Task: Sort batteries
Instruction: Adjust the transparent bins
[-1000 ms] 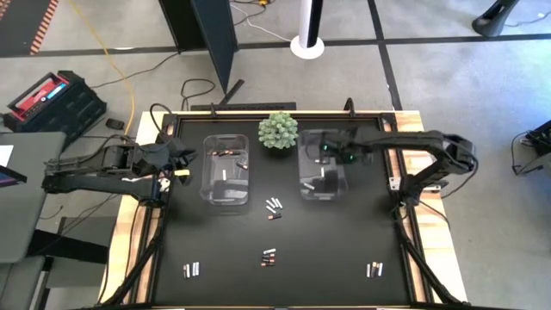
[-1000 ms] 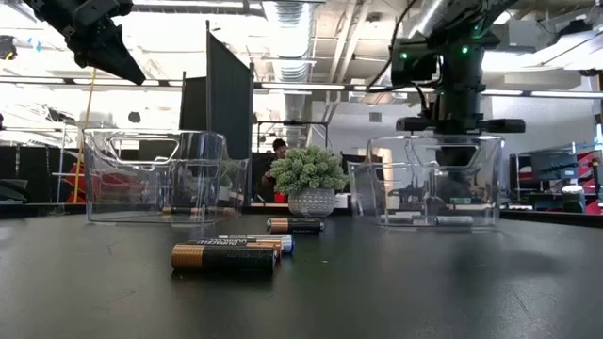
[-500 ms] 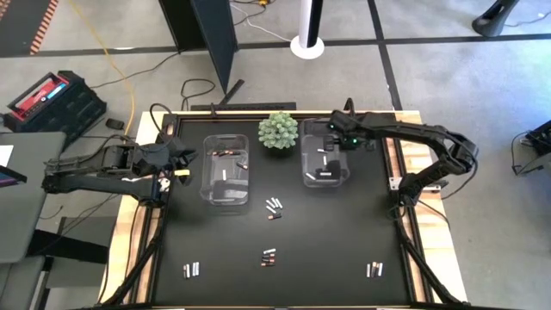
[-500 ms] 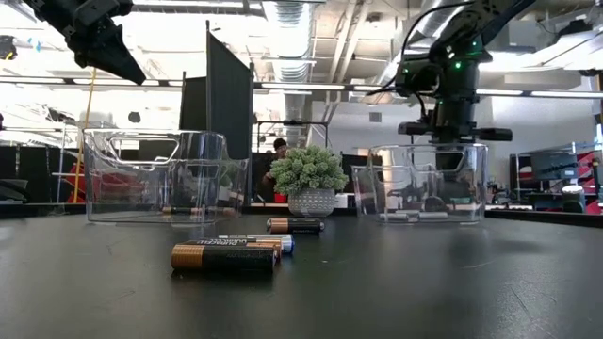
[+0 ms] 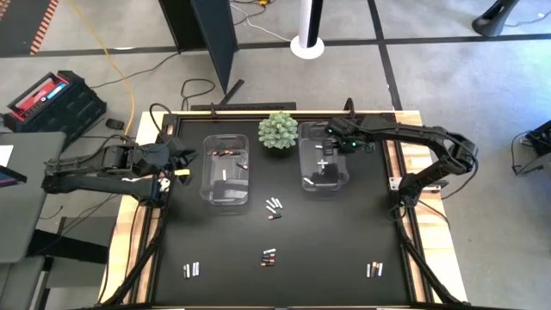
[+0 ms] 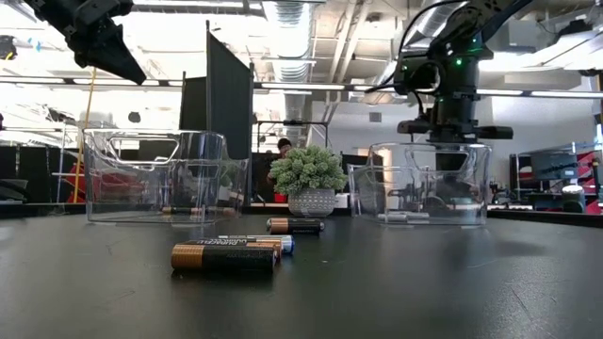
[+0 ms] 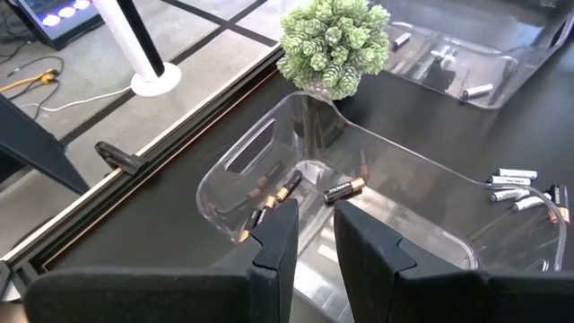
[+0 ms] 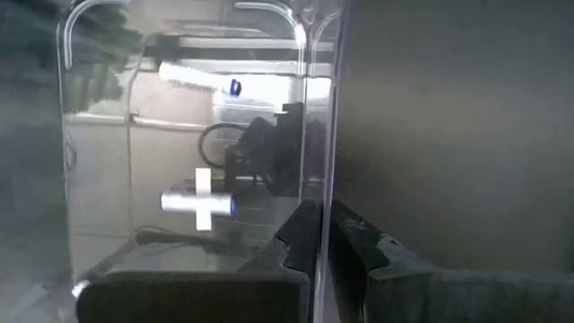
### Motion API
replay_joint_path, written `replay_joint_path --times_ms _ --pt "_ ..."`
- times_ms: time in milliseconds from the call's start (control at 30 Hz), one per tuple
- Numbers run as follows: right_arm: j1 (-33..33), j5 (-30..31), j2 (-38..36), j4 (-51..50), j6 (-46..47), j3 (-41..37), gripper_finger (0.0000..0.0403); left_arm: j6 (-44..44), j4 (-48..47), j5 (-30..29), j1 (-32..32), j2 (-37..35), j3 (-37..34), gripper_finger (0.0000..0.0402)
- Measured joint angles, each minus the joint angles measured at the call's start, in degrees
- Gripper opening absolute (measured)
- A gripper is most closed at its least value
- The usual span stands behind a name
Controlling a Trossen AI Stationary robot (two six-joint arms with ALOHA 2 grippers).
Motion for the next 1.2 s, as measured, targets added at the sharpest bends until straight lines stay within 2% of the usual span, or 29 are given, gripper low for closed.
replay_joint_path --times_ms 267,900,1200 --pt "0.89 0.0 0.0 -0.22 0.15 0.0 0.0036 -0.05 0.1 0.0 -0.01 0.0 -0.02 0.0073" --pt "0.78 1.33 -0.02 -0.96 -4.35 0.0 0.0052 -0.15 0.05 0.06 0.0 0.0 0.0 0.0073" --pt "0.78 1.4 -0.04 -1.01 -4.75 0.0 0.0052 -1.35 -0.08 2.93 0.01 0.31 -0.01 0.0073"
